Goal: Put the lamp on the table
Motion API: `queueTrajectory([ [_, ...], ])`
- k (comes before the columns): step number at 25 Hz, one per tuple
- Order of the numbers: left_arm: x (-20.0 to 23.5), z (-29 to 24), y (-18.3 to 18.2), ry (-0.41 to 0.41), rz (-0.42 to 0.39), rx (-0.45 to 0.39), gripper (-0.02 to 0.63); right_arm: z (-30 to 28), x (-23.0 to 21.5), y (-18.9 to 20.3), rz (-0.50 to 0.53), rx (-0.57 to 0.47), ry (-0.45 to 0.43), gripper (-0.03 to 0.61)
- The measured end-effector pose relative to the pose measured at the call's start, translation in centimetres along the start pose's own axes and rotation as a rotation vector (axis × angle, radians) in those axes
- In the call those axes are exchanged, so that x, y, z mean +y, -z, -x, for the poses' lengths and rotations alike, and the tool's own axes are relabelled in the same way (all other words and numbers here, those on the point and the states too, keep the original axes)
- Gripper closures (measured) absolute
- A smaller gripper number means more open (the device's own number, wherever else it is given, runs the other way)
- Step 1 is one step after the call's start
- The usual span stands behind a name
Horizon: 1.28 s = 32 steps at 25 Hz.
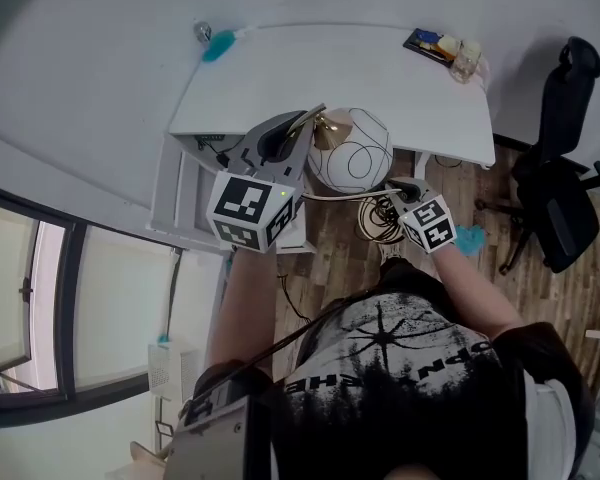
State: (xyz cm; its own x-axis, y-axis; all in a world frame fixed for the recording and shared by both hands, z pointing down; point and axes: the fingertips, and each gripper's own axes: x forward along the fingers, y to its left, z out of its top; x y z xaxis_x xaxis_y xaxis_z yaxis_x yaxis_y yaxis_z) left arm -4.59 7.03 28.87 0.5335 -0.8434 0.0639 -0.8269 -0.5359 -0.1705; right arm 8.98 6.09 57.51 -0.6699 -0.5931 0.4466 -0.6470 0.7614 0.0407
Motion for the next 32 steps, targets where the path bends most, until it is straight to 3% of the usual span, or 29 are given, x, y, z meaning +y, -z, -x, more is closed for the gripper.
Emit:
queueTrajectory([
  [7,2.7,-3.0,1.5,-0.047,0.008,0.031,0.594,-3.9,-2.3,-0.4,0.004,0.008,-0.064,0.558],
  [32,15.5,-12.8,0.5,-0.312,-0.008,0.092,0.594,-18.4,-11.8,-9.8,0.107,-0.035,-0.304,0.558],
])
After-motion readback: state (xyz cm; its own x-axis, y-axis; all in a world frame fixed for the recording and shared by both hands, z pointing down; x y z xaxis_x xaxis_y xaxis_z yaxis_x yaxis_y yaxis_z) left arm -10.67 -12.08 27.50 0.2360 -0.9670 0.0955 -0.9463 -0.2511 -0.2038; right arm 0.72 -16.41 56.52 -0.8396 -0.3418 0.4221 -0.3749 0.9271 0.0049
